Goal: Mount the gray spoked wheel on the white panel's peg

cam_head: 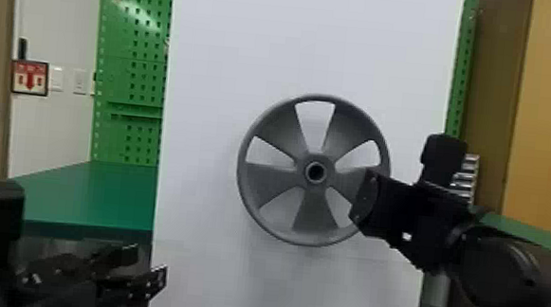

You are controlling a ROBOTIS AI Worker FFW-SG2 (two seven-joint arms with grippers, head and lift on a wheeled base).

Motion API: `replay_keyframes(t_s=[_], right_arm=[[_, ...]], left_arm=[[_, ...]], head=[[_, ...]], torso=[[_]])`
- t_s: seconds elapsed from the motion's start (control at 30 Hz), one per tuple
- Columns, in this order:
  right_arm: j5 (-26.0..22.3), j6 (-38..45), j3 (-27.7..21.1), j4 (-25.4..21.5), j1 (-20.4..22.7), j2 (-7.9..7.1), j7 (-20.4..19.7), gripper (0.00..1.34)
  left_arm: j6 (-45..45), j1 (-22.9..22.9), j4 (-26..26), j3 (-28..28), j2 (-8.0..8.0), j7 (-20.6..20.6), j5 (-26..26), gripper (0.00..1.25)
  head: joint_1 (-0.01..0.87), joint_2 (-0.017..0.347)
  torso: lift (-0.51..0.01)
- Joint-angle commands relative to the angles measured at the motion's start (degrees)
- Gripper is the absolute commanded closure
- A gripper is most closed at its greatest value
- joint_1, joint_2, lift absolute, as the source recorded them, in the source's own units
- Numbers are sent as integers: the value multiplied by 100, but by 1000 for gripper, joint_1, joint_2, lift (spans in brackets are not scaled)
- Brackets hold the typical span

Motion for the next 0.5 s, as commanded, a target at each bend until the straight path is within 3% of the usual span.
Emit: replay_keyframes(t_s=[0.0,0.47], right_arm=[[0,-13,21,14,13,-1,2,1325],[-8,-145,-5,23,57,-10,2,1323]], left_arm=[[0,11,0,15,0,0,0,504],[-9,2,0,6,0,0,0,504]], head=[[84,-8],[84,-8]], torso=[[-484],[-484]])
